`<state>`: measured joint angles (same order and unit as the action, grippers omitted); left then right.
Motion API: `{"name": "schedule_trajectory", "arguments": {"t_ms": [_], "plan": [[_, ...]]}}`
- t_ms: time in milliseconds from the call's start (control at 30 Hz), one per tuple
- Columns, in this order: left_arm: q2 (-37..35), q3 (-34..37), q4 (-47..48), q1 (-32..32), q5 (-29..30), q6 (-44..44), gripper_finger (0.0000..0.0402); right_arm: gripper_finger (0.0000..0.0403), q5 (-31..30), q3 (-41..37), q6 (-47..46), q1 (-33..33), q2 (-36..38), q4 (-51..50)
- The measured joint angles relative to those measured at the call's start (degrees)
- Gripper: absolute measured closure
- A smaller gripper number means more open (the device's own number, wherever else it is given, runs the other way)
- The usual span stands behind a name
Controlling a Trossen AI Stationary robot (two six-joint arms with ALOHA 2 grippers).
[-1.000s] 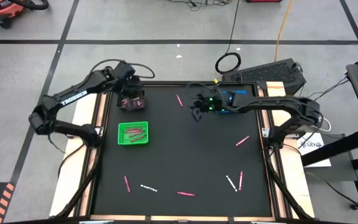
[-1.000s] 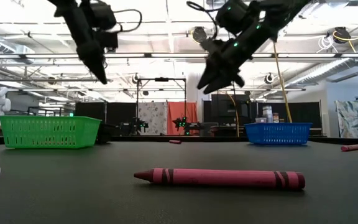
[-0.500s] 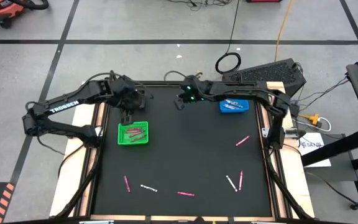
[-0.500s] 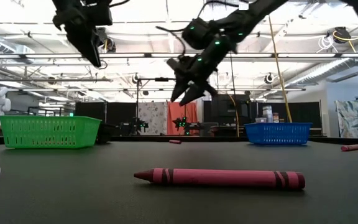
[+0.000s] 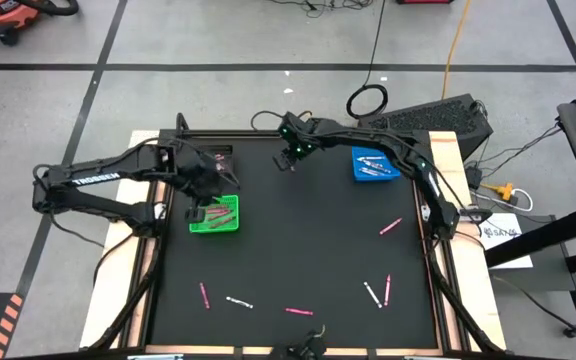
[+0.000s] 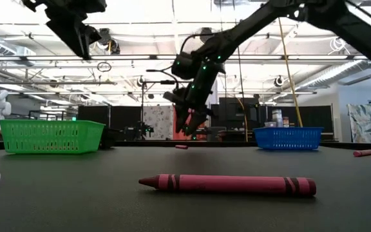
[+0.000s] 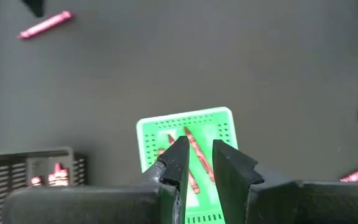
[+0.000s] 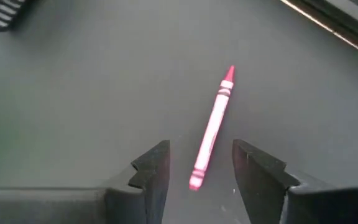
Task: Sort crayons
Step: Put the red crayon into the green bin
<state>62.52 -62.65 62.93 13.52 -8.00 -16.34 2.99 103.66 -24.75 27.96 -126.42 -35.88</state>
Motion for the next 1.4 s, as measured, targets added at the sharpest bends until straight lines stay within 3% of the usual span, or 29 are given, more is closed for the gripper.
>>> {"name": "schedule_trajectory", "arguments": {"t_ms": [300,1400], "plan": [[0.0,3.8,-0.3,-3.6,0.1,1.1,0.0332,0.0245,0.3,6.0,-0.1,0.4,-5.1,-5.1],[0.0,4.8,-1.0,-4.2,0.3,1.1,0.0332,0.0245,0.0,6.2,-1.4,0.1,-6.1,-10.8]]}}
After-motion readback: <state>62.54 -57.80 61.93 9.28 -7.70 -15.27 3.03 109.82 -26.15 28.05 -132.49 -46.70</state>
